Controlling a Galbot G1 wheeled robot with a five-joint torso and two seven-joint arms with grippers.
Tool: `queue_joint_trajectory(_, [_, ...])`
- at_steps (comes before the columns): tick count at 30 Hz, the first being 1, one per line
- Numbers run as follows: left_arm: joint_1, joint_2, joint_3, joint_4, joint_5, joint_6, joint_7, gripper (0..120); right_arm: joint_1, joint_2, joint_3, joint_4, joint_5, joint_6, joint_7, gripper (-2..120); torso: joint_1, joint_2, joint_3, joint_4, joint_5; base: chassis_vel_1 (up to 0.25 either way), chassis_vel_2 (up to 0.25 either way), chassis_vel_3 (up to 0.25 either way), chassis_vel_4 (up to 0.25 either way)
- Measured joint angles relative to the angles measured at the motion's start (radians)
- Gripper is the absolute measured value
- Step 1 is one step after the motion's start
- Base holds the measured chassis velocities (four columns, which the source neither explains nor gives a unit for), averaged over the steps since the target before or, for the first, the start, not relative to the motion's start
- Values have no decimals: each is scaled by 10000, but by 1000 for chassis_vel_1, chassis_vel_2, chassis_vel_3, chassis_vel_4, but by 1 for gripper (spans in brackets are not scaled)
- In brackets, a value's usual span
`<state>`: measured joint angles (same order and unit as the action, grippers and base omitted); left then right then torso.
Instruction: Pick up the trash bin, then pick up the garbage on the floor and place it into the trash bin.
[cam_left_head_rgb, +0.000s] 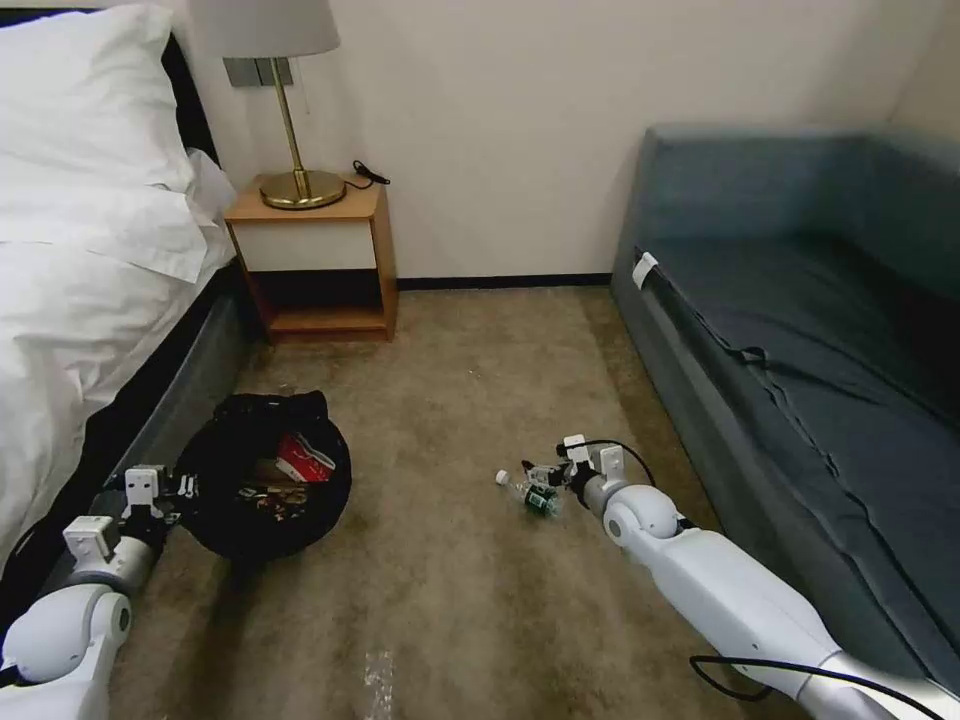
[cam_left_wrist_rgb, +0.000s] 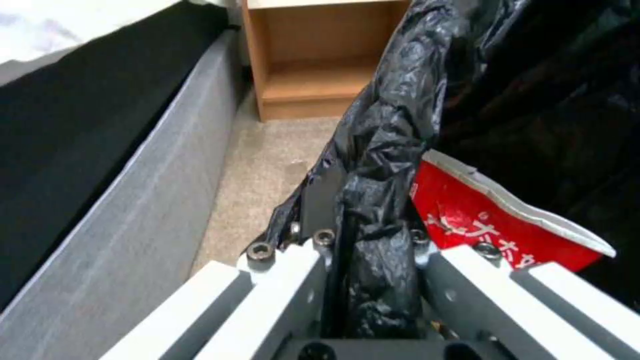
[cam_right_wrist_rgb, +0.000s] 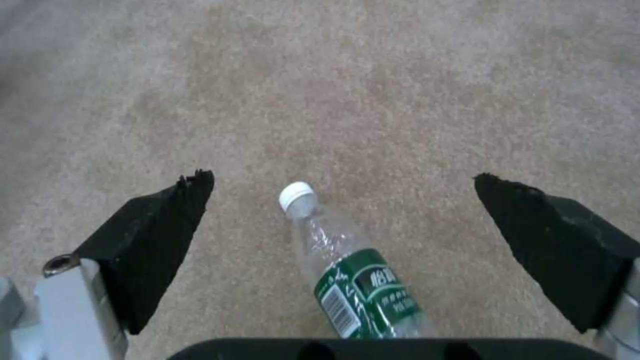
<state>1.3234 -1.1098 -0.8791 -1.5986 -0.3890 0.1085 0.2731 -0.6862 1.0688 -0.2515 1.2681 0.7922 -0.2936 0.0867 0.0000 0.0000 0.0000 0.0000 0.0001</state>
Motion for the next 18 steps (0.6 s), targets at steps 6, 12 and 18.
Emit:
queue_joint_trajectory(6, [-62, -3, -4, -20, -7, 13, -2, 1, -1, -3, -81, -33, -61, -13, -112, 100, 0, 0, 0, 1, 0, -83, 89, 95, -87])
queue_joint_trajectory(12, [-99, -18, 15, -27, -7, 41, -10, 1, 28, -26, -123, -40, -92, -38, -134, 100, 0, 0, 0, 0, -1, -66, 79, 81, -58])
queue_joint_trajectory(18, [-135, -28, 30, -29, -8, 65, -31, 1, 91, -263, -323, 76, -86, -210, -226, 100, 0, 0, 1, -1, 0, -23, 33, 31, -24])
